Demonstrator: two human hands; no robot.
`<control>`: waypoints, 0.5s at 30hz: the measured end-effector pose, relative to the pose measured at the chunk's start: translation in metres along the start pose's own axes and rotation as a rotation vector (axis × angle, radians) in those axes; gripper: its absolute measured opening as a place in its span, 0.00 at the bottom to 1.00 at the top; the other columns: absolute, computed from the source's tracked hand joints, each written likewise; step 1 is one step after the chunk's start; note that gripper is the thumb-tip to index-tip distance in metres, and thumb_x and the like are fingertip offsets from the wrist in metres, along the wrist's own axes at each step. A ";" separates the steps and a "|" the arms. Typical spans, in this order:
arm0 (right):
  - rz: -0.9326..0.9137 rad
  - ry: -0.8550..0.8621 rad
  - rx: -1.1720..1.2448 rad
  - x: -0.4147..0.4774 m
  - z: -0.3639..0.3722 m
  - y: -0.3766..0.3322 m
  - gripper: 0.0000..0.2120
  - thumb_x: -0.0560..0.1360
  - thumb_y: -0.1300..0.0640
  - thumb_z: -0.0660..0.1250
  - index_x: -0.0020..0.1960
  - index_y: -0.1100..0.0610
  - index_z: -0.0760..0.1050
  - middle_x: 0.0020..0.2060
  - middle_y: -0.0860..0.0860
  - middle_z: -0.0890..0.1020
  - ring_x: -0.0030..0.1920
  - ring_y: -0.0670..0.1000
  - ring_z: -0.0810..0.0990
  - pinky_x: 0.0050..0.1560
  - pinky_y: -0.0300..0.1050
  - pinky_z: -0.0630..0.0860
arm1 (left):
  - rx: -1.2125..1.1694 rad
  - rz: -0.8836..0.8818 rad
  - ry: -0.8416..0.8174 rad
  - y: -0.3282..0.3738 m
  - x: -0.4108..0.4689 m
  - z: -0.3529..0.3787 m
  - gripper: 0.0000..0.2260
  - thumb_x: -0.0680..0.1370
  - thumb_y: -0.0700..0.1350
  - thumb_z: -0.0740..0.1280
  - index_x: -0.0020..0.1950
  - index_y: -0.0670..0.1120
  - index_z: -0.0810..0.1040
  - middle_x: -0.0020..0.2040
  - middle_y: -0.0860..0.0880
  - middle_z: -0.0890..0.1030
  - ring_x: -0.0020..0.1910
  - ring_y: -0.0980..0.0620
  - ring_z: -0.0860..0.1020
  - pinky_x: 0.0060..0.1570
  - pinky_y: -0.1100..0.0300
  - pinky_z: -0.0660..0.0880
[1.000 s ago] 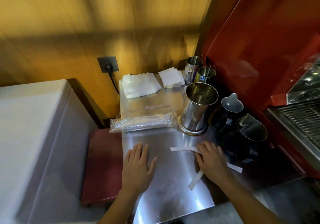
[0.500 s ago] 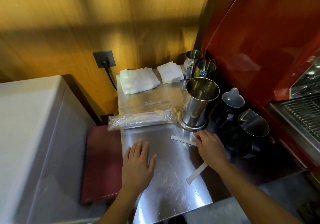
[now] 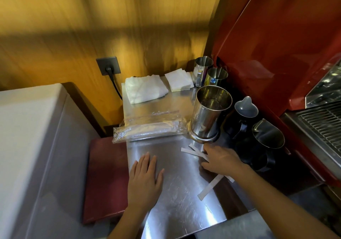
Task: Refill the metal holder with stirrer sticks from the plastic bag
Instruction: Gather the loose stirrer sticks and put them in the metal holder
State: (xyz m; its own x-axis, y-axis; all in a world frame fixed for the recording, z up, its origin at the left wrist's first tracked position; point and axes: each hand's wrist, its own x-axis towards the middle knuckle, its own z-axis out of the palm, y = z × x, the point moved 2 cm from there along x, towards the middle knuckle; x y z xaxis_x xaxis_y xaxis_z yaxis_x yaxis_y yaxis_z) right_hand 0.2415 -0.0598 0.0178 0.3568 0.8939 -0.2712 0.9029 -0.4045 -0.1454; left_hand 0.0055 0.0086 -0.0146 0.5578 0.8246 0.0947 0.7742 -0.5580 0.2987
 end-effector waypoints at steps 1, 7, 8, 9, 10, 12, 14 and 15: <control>-0.022 -0.016 -0.088 0.000 0.000 0.000 0.13 0.70 0.45 0.60 0.50 0.51 0.65 0.50 0.52 0.79 0.51 0.57 0.78 0.42 0.46 0.66 | 0.005 0.001 0.001 0.000 0.000 0.000 0.24 0.76 0.55 0.54 0.63 0.43 0.76 0.63 0.41 0.78 0.64 0.43 0.75 0.65 0.45 0.68; -0.087 -0.161 -0.278 0.013 0.001 -0.011 0.13 0.71 0.53 0.58 0.54 0.56 0.69 0.55 0.56 0.79 0.54 0.59 0.77 0.45 0.48 0.68 | 0.040 0.003 -0.013 -0.001 0.000 0.002 0.25 0.77 0.57 0.52 0.63 0.43 0.75 0.64 0.42 0.78 0.65 0.44 0.74 0.66 0.45 0.67; -0.096 -0.180 -0.284 0.016 0.001 -0.012 0.13 0.71 0.54 0.58 0.54 0.56 0.70 0.56 0.57 0.78 0.55 0.60 0.77 0.46 0.48 0.69 | 0.042 0.003 -0.010 0.000 0.000 0.002 0.25 0.77 0.56 0.52 0.63 0.43 0.75 0.63 0.42 0.78 0.65 0.44 0.74 0.66 0.45 0.67; -0.100 -0.196 -0.284 0.017 0.000 -0.013 0.13 0.71 0.54 0.58 0.54 0.57 0.70 0.56 0.57 0.78 0.55 0.60 0.77 0.47 0.49 0.70 | 0.038 0.001 -0.006 0.000 0.000 0.002 0.24 0.76 0.56 0.53 0.63 0.43 0.75 0.63 0.42 0.78 0.65 0.44 0.74 0.66 0.45 0.67; -0.099 -0.208 -0.272 0.018 -0.001 -0.015 0.13 0.71 0.54 0.58 0.54 0.57 0.70 0.56 0.57 0.78 0.55 0.60 0.77 0.48 0.49 0.71 | 0.033 -0.002 -0.004 0.000 0.000 0.002 0.24 0.76 0.55 0.54 0.63 0.43 0.76 0.63 0.42 0.78 0.64 0.43 0.75 0.65 0.44 0.67; -0.092 -0.216 -0.193 0.019 -0.011 -0.018 0.13 0.70 0.54 0.59 0.53 0.56 0.71 0.54 0.57 0.78 0.54 0.59 0.77 0.47 0.49 0.71 | 0.028 -0.005 -0.002 0.001 -0.001 0.001 0.23 0.75 0.55 0.55 0.62 0.43 0.76 0.62 0.42 0.79 0.64 0.43 0.75 0.65 0.45 0.68; -0.103 -0.167 -0.074 0.017 -0.029 -0.023 0.08 0.70 0.52 0.60 0.46 0.55 0.69 0.46 0.55 0.77 0.46 0.57 0.77 0.40 0.45 0.69 | 0.028 -0.004 -0.002 0.001 -0.001 0.001 0.23 0.75 0.55 0.56 0.62 0.43 0.77 0.62 0.42 0.79 0.63 0.43 0.76 0.67 0.47 0.66; -0.125 -0.129 -0.009 0.017 -0.042 -0.027 0.06 0.71 0.52 0.60 0.40 0.54 0.66 0.40 0.53 0.75 0.39 0.53 0.75 0.36 0.44 0.67 | 0.023 -0.004 -0.005 0.001 -0.001 0.001 0.23 0.75 0.55 0.56 0.61 0.43 0.77 0.62 0.42 0.79 0.63 0.43 0.76 0.67 0.48 0.63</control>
State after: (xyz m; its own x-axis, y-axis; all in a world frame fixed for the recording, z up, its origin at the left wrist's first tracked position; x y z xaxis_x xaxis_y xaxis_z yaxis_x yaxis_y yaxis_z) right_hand 0.2331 -0.0258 0.0570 0.2084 0.9049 -0.3711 0.9407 -0.2893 -0.1770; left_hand 0.0057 0.0070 -0.0155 0.5561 0.8263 0.0886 0.7830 -0.5567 0.2774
